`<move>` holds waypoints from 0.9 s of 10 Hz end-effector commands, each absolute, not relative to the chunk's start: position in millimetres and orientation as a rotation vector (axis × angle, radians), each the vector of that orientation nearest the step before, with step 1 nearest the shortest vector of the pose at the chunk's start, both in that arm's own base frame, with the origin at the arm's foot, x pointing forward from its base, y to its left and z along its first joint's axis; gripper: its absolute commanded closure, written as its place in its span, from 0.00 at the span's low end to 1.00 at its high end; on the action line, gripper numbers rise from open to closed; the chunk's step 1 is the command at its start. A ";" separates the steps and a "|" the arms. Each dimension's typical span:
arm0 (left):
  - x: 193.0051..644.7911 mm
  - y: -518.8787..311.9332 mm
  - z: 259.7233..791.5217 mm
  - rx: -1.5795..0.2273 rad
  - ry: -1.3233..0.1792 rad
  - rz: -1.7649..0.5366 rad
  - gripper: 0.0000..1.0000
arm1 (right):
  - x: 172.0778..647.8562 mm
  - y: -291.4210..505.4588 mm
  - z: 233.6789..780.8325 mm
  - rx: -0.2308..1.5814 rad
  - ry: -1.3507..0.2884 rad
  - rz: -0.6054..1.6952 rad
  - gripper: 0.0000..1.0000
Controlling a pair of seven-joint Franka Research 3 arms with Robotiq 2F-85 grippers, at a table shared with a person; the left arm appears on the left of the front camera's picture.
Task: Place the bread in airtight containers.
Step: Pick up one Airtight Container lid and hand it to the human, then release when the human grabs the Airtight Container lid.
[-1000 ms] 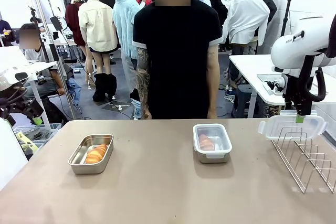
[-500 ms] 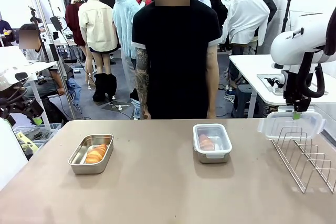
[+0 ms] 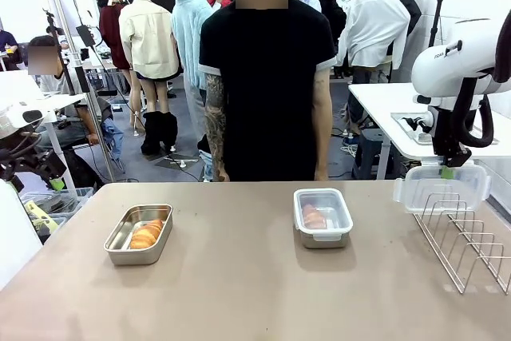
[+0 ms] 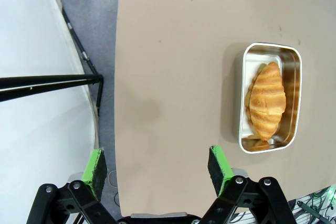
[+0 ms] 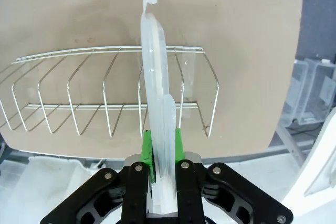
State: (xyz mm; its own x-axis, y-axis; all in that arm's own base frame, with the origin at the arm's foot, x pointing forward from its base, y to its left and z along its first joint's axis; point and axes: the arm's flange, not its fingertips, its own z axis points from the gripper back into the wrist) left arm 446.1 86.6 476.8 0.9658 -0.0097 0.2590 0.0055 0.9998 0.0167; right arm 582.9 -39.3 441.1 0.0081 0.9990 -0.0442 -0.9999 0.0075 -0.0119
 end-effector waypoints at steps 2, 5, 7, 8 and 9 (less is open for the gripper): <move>444.4 88.0 477.8 0.013 -0.260 -0.023 0.00 | 573.6 -34.0 458.1 -0.041 0.014 1.538 1.00; 444.4 88.0 477.8 0.013 -0.260 -0.023 0.00 | 554.9 -21.9 480.6 -0.077 0.018 1.550 1.00; 444.4 88.0 477.8 0.013 -0.260 -0.023 0.00 | 522.9 -10.9 532.6 -0.174 -0.031 1.568 1.00; 444.4 88.0 477.8 0.013 -0.260 -0.023 0.00 | 499.4 2.8 563.5 -0.268 -0.074 1.589 1.00; 444.4 88.0 477.8 0.013 -0.260 -0.023 0.00 | 482.3 20.1 595.7 -0.360 -0.100 1.568 1.00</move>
